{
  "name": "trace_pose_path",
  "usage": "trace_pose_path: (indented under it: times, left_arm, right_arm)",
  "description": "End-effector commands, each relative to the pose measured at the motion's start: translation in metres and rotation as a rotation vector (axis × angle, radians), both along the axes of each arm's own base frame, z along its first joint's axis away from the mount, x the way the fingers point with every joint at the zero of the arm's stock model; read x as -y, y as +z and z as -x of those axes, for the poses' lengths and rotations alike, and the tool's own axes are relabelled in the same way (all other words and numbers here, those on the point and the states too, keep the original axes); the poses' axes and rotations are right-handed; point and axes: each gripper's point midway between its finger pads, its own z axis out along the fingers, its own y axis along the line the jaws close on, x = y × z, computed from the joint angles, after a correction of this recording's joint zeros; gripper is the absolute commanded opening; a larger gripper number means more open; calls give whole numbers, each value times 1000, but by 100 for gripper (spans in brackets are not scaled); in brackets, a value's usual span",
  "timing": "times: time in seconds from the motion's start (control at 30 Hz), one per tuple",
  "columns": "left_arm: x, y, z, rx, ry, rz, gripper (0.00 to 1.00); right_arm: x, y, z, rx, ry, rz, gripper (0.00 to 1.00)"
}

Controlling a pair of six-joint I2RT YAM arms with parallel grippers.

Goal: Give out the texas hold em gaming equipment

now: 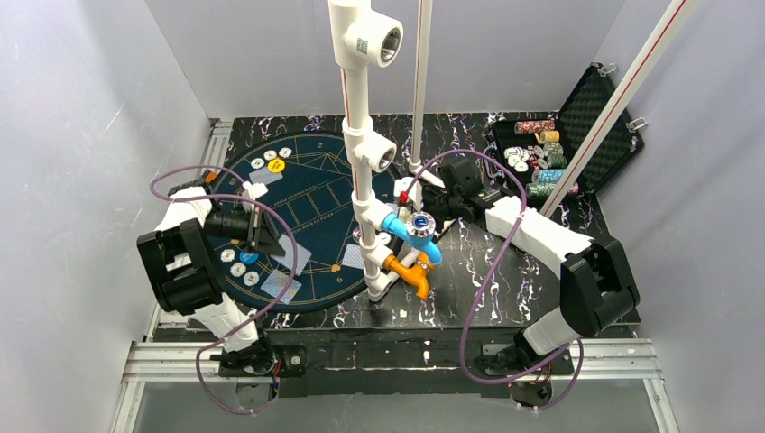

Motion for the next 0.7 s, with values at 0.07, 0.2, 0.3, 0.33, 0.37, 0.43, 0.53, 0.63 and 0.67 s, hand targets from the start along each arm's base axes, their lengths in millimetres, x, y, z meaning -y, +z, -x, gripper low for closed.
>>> trace_pose_path:
  times: [0.07, 0.2, 0.3, 0.33, 0.37, 0.43, 0.53, 0.63, 0.67]
  left_arm:
    - [-11, -33, 52, -100, -155, -65, 0]
    - [-17, -56, 64, -157, -199, -99, 0]
    - [-22, -70, 66, -172, -205, -129, 0]
    - [-23, -75, 65, -171, -201, -141, 0]
    - [-24, -78, 64, -179, -192, -152, 0]
    - [-28, -85, 59, -184, -163, -187, 5]
    - [-34, -89, 49, -154, -129, -233, 18]
    - [-38, -83, 37, -97, -95, -274, 31]
    - [-39, -78, 32, -73, -83, -282, 37]
  right_arm:
    - [-3, 18, 1, 62, 19, -47, 1]
    - [-2, 18, 0, 61, 15, -40, 1]
    - [-2, 17, 1, 59, 18, -37, 1]
    - [-2, 16, 0, 57, 19, -37, 1]
    - [-3, 17, 0, 58, 19, -38, 1]
    - [-4, 17, -1, 57, 19, -39, 1]
    - [-4, 17, -1, 55, 19, -39, 1]
    - [-3, 17, -1, 54, 17, -34, 1]
    - [-3, 16, -1, 54, 18, -33, 1]
